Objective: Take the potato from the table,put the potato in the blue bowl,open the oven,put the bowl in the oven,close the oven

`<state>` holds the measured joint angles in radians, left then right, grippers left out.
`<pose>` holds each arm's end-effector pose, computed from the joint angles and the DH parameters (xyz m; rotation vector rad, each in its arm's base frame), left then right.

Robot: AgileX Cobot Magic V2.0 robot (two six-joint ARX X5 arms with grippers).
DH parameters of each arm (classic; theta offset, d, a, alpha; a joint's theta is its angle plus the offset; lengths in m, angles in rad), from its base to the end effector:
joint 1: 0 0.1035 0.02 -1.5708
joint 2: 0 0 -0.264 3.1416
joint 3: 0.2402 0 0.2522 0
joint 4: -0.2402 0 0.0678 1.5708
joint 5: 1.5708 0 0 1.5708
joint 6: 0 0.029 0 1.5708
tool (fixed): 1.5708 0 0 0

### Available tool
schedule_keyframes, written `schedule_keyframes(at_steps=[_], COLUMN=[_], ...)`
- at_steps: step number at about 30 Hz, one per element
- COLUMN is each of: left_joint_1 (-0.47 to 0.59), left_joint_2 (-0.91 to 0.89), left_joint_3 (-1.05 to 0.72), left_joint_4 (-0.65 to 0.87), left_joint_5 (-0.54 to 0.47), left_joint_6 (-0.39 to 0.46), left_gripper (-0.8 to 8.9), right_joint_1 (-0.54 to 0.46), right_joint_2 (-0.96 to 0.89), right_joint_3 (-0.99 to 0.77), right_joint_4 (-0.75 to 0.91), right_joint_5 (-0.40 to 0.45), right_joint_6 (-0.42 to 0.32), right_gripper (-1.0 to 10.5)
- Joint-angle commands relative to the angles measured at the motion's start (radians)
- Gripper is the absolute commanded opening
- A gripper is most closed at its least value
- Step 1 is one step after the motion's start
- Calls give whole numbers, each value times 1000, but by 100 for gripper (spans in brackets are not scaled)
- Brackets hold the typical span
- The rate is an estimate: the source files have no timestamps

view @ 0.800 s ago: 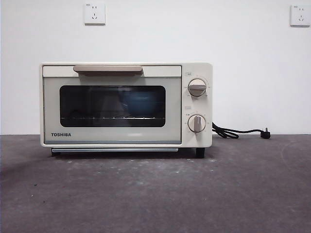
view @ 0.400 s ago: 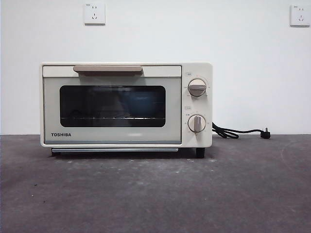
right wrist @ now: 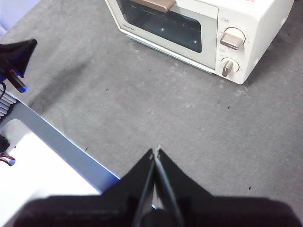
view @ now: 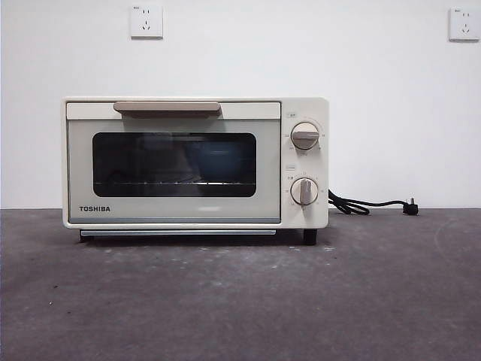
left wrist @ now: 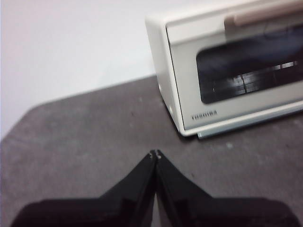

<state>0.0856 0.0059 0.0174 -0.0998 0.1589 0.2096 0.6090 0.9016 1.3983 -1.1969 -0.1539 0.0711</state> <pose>0.0964 0.0037 0.1594 0.1986 0.0796 -0.0822 0.0932 0.0704 0.4179 -0.0968 0.7234 0.7050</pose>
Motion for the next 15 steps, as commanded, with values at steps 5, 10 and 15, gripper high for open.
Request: schedule_keyframes(at_steps=[5, 10, 15], left_joint_1=[-1, -1, -1], left_joint_2=[-4, -3, -3], left_joint_3=[-11, -11, -11], left_joint_4=[-74, -73, -73], left_joint_5=[0, -2, -2], left_joint_6=[-35, -44, -44], left_gripper=[-4, -4, -4], right_joint_1=[1, 1, 1], right_joint_2=[-3, -7, -8], right_joint_3=[-1, -1, -1], right_joint_4=[5, 6, 5], right_joint_5=[3, 3, 3], right_joint_6=[10, 10, 10], right_gripper=[3, 3, 3])
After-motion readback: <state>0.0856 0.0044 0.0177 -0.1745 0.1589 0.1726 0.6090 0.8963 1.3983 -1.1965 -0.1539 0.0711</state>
